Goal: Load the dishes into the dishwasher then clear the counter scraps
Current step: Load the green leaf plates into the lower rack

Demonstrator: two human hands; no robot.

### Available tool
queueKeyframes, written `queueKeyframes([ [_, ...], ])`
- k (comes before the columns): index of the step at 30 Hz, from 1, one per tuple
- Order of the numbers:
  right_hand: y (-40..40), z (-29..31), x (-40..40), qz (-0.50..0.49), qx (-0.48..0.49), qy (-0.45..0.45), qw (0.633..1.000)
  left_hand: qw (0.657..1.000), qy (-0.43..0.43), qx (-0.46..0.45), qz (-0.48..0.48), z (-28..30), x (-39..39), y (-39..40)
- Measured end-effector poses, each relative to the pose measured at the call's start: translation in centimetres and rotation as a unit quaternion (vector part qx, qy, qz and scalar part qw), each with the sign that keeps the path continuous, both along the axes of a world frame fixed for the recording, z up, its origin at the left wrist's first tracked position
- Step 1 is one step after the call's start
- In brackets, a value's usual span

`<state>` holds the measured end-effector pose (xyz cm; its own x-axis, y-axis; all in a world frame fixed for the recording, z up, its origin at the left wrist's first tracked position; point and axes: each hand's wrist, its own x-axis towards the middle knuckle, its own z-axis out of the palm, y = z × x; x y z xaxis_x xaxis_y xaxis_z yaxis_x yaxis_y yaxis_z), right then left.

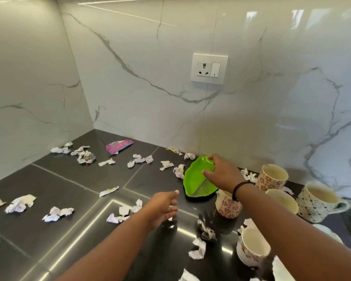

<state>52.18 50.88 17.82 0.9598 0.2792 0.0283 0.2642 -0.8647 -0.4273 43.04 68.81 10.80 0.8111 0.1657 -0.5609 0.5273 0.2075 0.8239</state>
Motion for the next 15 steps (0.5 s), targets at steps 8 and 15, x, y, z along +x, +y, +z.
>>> queueKeyframes([
  [8, -2.1, -2.3, 13.3, -0.034, -0.153, 0.104, 0.982, 0.996, 0.046, -0.074, 0.027, -3.7, 6.7, -2.8],
  [15, -2.6, -5.1, 18.2, -0.023, -0.188, 0.185, 0.964, 0.994, 0.035, -0.08, 0.063, -5.7, 8.3, -3.1],
])
